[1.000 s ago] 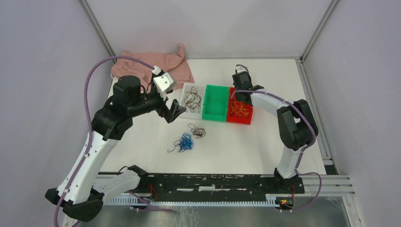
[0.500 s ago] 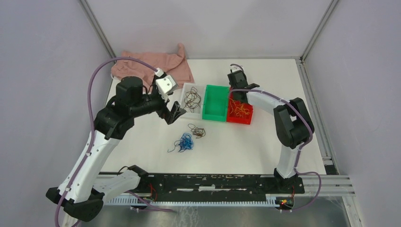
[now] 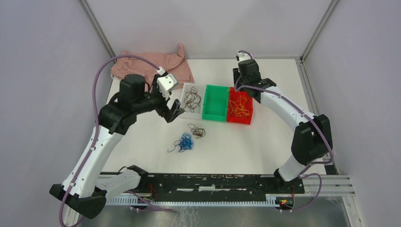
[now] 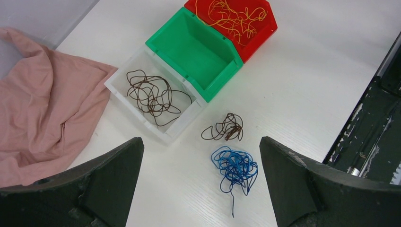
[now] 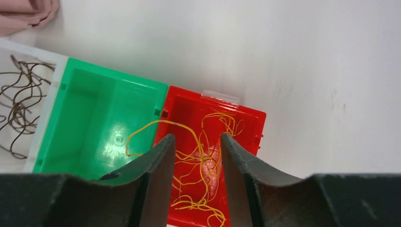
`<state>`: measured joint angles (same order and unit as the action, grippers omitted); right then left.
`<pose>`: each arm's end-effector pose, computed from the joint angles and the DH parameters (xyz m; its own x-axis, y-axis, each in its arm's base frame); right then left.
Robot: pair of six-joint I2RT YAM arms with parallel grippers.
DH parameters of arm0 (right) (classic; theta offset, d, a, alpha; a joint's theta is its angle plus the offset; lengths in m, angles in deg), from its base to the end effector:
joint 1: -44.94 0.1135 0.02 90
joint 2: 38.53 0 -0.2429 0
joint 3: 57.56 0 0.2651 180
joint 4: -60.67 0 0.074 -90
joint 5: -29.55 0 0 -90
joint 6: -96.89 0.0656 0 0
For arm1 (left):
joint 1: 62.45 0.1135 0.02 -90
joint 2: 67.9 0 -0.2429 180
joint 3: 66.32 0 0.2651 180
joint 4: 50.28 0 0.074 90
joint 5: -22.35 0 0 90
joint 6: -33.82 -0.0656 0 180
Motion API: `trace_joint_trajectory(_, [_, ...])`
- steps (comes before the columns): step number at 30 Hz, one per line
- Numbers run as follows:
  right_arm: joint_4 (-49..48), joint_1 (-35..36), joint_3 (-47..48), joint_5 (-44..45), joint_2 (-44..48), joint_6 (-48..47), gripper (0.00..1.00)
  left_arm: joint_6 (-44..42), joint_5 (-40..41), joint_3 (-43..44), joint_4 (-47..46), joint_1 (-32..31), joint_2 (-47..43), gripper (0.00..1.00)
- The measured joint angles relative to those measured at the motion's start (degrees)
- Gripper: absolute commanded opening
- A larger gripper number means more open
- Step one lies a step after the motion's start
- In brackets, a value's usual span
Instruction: Untangle the cables
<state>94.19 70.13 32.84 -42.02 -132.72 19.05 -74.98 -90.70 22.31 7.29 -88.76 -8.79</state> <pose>0.3804 0.1560 0.2557 -0.5733 -0.0488 -0.8179 -0.0568 0.9982 -0.0198 0.2078 -0.1314 0.3894 -0.1678 0.4138 -0.8948 0.8152 0.5687 0.1101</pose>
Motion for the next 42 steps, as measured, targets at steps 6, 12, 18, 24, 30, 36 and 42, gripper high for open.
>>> trace_joint_trajectory(6, [-1.46,-0.13,-0.52,-8.83,0.22,-0.07,0.53,-0.07,-0.07,0.00,0.02,0.42,0.00,0.99])
trace_joint_trajectory(12, [-4.17,1.05,3.30,-14.71,-6.91,-3.08,0.53,-0.57,-0.24,0.00,0.04,0.98,-0.02,0.99])
trace_joint_trajectory(18, [-4.09,2.95,3.30,-14.73,-11.78,-6.75,0.50,-0.61,-1.11,0.00,0.11,1.38,-0.02,1.00])
trace_joint_trajectory(24, [-4.31,4.44,3.30,-10.45,-13.55,-9.42,0.29,-0.61,-1.27,0.00,0.17,1.49,-0.02,0.99])
trace_joint_trajectory(30, [-4.28,4.59,3.30,-6.05,-13.99,-9.57,0.07,-0.61,-1.29,0.00,0.17,1.49,-0.26,0.99])
trace_joint_trajectory(36, [-5.42,4.52,1.53,-2.64,-12.46,-8.52,0.00,-0.61,-1.33,0.00,0.17,1.49,-0.28,0.99])
trace_joint_trajectory(42, [-6.47,3.45,0.17,-2.71,-9.92,-5.68,0.00,-0.61,-1.33,0.00,0.17,1.49,-0.37,0.99])
